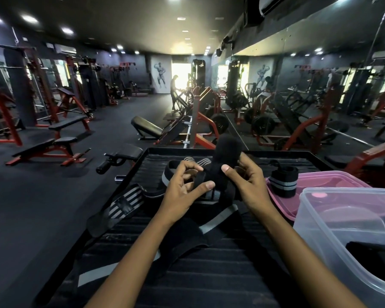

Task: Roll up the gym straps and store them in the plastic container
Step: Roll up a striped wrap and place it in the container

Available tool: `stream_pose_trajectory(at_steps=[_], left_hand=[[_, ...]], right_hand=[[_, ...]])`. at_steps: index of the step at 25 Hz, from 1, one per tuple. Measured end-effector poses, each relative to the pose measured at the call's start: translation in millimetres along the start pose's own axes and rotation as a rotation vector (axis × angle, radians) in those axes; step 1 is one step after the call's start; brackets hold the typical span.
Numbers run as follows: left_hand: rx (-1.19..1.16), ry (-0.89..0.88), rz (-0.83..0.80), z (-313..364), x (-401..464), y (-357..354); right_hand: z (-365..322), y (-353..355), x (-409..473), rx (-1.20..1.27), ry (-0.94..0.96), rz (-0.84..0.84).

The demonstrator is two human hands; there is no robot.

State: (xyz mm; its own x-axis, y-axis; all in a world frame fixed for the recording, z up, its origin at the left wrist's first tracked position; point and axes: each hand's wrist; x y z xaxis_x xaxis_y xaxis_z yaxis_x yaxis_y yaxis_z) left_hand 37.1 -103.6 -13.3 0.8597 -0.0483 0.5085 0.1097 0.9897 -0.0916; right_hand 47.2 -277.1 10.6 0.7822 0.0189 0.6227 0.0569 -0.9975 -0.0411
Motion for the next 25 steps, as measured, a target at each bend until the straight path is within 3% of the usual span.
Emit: stream_pose_trajectory(at_steps=[5, 13, 17, 19, 22, 25], left_hand=[[0.051, -0.042, 0.030, -0.2, 0.4, -1.6], [0.005, 0.068, 0.181, -0.3, 1.1, -2.4], [0.023, 0.103, 0.268, -5.1, 0.9, 0.5], [-0.081, 0.207, 0.236, 0.5, -0.4, -3.6], [-0.137, 0.270, 0.079, 4.6, -2.0, -8.5], [-0.100, 0.200, 0.076, 2.6, -2.0, -8.0]], right_hand=[[3.1, 6.2, 3.2, -0.164, 0.153, -0.037], [-1.8, 3.4, -2.6, -0.222, 0.104, -0.243], [3.5, 0.5, -9.0, -0.530, 0.220, -0.353], [5.0, 1.1, -8.7, -0.645, 0.290, -0.350], [4.1, 3.8, -7.7, -0.585, 0.214, -0.341], [-2.4, 4.1, -8.2, -0.350, -0.018, -0.376]])
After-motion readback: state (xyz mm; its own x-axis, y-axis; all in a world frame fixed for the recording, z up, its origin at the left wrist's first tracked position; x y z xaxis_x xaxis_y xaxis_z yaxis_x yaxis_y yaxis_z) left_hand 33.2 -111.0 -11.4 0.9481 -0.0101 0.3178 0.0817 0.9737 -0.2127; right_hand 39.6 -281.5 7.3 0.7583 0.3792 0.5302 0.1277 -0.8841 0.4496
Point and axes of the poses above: each hand's wrist, its own x-axis towards the middle knuckle, its own y-axis out of the back of the hand, z = x × y, and after that the axes turned 5 degrees about z, right-handed
